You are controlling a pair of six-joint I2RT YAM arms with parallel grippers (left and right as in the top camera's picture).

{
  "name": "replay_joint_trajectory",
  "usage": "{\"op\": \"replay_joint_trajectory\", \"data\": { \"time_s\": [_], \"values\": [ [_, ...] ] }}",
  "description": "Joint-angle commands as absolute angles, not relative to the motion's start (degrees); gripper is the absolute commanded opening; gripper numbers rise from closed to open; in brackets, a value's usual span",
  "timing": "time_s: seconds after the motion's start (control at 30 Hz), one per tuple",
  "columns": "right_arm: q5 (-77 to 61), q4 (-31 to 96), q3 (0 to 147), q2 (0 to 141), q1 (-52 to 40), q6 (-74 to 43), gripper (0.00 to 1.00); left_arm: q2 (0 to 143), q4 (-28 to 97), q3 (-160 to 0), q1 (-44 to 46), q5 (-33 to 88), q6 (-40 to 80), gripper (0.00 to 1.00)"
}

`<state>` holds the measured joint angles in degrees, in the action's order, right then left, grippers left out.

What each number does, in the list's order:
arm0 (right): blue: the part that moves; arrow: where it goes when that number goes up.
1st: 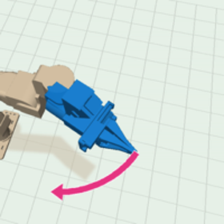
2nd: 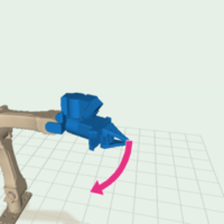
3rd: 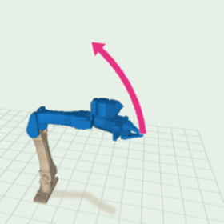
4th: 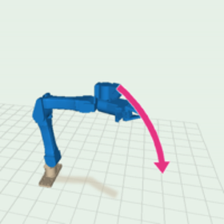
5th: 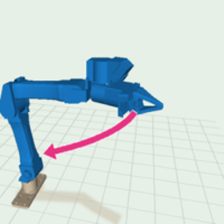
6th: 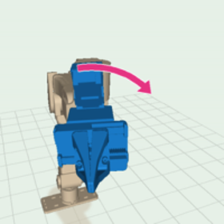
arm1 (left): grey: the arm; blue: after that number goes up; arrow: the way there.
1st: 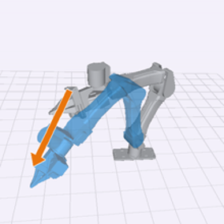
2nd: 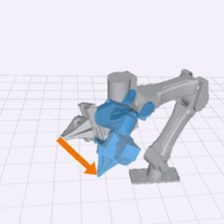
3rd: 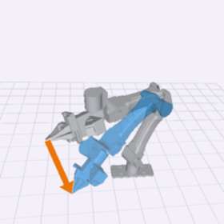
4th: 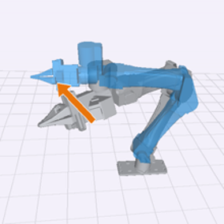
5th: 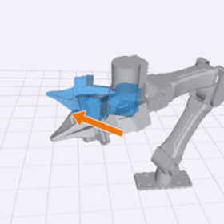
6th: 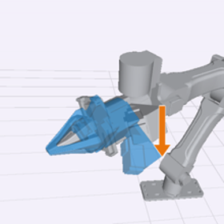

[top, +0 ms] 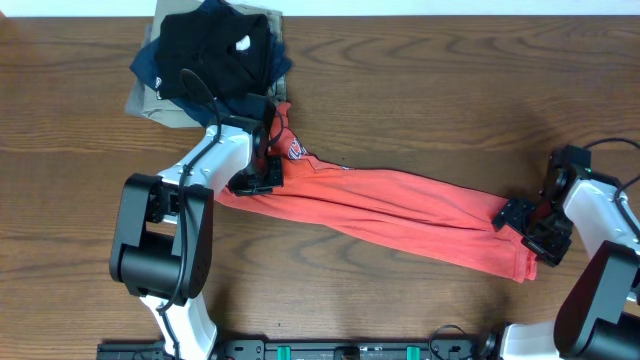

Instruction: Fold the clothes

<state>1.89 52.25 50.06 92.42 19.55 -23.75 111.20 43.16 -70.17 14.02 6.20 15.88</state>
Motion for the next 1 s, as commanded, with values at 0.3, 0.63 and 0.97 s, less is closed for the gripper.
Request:
{"op": "replay_joint_trajectory", "data": {
  "time_s": [0.3,0.63,0.97],
  "values": [
    [-0.9,48.6,49.8,92.7,20.4,-21.8,0.39,111.3,42.3,-69.8,13.7,4.7,14.6,0.11],
    [0.7,48.5,50.0,92.6,20.4,-22.1,0.01,111.3,42.3,-69.8,13.7,4.3,14.6,0.11],
    [1.0,66.7,59.5,90.5,20.4,-23.2,0.01,110.5,46.7,-71.2,8.3,1.9,15.5,0.06]
  ]
}}
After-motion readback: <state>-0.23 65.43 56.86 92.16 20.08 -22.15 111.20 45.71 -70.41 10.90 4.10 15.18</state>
